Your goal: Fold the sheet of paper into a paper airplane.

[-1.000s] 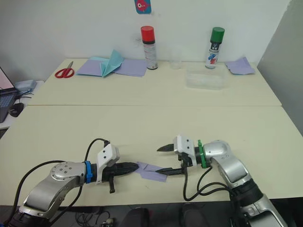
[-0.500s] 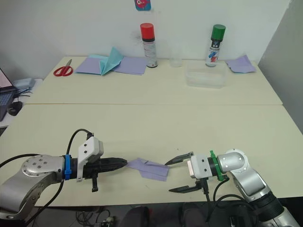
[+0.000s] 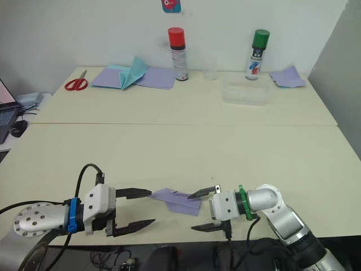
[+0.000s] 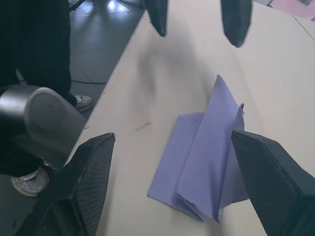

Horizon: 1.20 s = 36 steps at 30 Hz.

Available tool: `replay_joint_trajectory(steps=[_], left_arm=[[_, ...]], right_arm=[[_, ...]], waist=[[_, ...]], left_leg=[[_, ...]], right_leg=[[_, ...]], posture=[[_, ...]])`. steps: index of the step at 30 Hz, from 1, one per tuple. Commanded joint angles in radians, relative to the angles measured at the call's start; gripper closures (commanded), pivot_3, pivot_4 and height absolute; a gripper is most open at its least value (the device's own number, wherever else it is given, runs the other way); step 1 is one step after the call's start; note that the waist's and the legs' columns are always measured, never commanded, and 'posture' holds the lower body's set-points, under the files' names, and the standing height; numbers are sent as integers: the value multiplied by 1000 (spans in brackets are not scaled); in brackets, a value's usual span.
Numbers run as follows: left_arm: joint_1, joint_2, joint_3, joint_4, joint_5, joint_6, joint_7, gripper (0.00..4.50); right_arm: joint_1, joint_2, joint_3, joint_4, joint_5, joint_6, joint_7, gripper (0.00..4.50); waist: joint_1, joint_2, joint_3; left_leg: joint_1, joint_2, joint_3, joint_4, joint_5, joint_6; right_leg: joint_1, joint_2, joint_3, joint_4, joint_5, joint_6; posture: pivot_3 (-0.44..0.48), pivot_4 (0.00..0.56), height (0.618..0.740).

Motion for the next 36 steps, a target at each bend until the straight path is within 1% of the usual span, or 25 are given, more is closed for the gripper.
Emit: replay_joint_trajectory(steps=[1,8,12,18,24,33,34,35,36], left_arm=[[4,-2,10,-36,-6,-2,18,883],[1,-3,9,-51,-17,19,45,883],[-4,-5,7,-64,-26,36,56,883],[-15,-5,3,-57,-26,40,59,883],[-25,-11,-3,-50,-26,39,61,883],[-19,-17,-8,-33,-12,18,50,883],[-18,-17,-9,-32,-11,18,49,849],[-19,-17,-9,-32,-11,18,50,849],[-20,-17,-9,-32,-12,19,50,849]], right_arm=[[-22,19,4,8,-28,8,-40,577],[-29,51,11,40,-60,23,-86,577],[-22,76,-13,8,20,116,-74,577],[-14,86,-33,-33,111,237,-66,577],[-22,102,-53,-52,162,346,-101,577],[-36,119,-61,-21,156,347,-111,577],[-38,122,-60,-15,152,345,-115,957],[-41,125,-58,-9,146,341,-120,1144],[-43,127,-56,-6,142,339,-121,1430]], waist=[[0,0,0],[0,0,0],[0,0,0],[0,0,0],[0,0,0],[-1,0,0],[-1,0,0],[-1,0,0],[-1,0,0]], left_leg=[[0,0,0,0,0,0],[0,0,0,0,0,0],[0,0,0,0,0,0],[0,0,0,0,0,0],[0,0,0,0,0,0],[0,0,0,0,0,0],[0,0,0,0,0,0],[0,0,0,0,0,0],[0,0,0,0,0,0]], right_leg=[[0,0,0,0,0,0],[0,0,0,0,0,0],[0,1,0,0,0,0],[1,0,0,1,0,0],[0,1,0,1,0,0],[0,1,0,1,0,1],[0,1,0,1,0,1],[0,1,0,1,0,1],[0,1,0,1,0,1]], posture=[[0,150,740],[0,150,740],[0,150,740],[0,150,740],[0,150,740],[0,150,740],[0,150,740],[0,150,740],[0,150,740]])
